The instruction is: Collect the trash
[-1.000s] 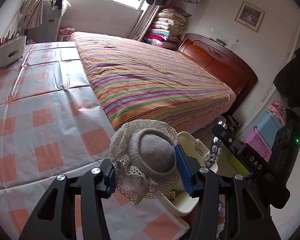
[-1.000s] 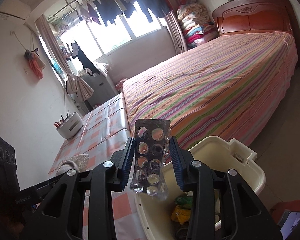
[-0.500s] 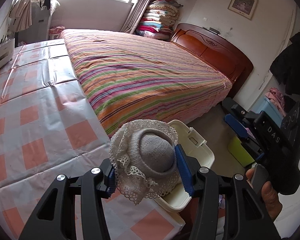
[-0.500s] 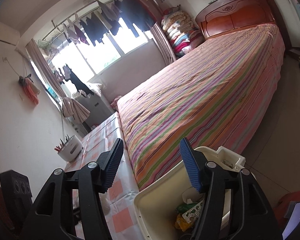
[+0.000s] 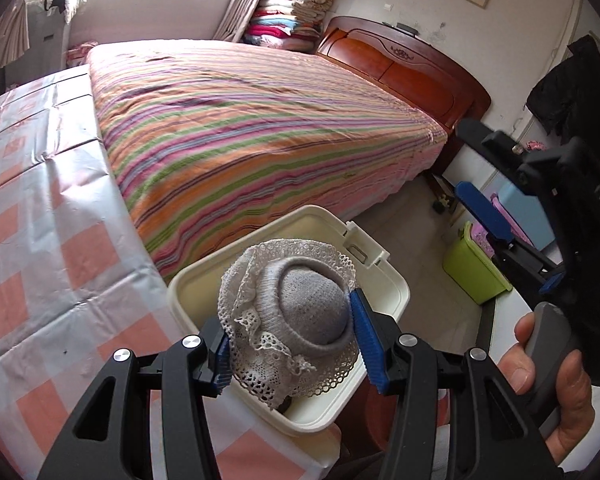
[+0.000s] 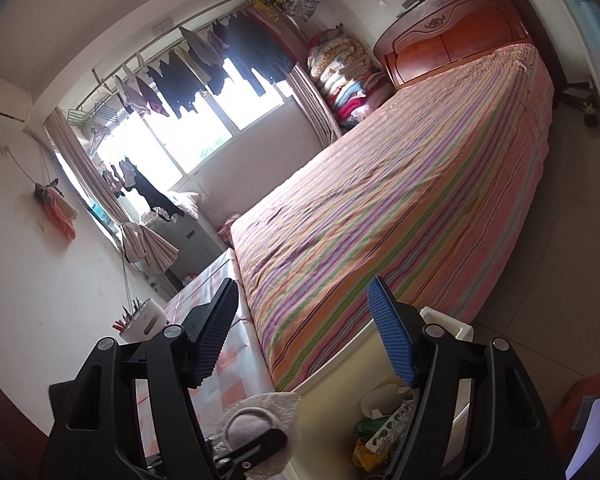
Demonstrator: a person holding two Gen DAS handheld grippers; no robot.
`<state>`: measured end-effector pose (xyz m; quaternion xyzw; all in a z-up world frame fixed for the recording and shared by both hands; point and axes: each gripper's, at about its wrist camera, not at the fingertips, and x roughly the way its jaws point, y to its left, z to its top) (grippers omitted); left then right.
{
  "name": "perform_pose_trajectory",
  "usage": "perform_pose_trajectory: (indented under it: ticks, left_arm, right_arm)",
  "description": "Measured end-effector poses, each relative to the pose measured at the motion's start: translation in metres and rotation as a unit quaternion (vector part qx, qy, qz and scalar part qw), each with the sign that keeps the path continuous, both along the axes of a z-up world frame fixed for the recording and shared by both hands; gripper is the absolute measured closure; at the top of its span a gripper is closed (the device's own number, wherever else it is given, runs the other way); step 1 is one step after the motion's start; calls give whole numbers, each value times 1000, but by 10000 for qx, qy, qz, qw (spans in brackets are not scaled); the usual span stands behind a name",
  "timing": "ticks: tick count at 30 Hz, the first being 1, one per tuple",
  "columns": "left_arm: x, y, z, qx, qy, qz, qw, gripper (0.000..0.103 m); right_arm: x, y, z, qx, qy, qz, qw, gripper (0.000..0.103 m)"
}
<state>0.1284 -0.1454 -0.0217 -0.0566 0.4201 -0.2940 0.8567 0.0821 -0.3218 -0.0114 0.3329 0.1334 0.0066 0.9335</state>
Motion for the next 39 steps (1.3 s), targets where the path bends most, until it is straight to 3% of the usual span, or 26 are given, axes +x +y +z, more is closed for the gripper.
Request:
perform_pose_trajectory:
  ticks: [10,14,19,22,26,29,32,39]
  left_arm:
    - [12,-20,-12,55,148,48,9999,50]
    - [13,-17,-14,1,260,136,9996,32]
    - [5,5,-7,5,137,251,9996,30]
    - [-9,41,5,111,-280,628,9976,30]
    - [-33,97,18,272,-981,1416,9847,24]
    - [-50,135,22,402,-1560,2125,9638,23]
    - [-53,161,20,724,-1830,2595,9455,22]
    - [-57,202,11,799,-1665,2892,9393,22]
  right_arm:
    - [-4,4,-1,65,-46,-29,10000,36]
    - [-4,4,-1,69,-44,-35,10000,35]
    - [-4,5,-1,85,-25,-17,10000,31]
    - [-2,13,-1,-36,0,13,10000,20]
    - [8,46,-4,-346,130,245,9990,11]
    - [17,84,-6,-699,230,474,9962,8]
    - [26,124,-7,-1076,303,746,9909,7]
    - [47,203,-17,-1640,554,1297,9763,7]
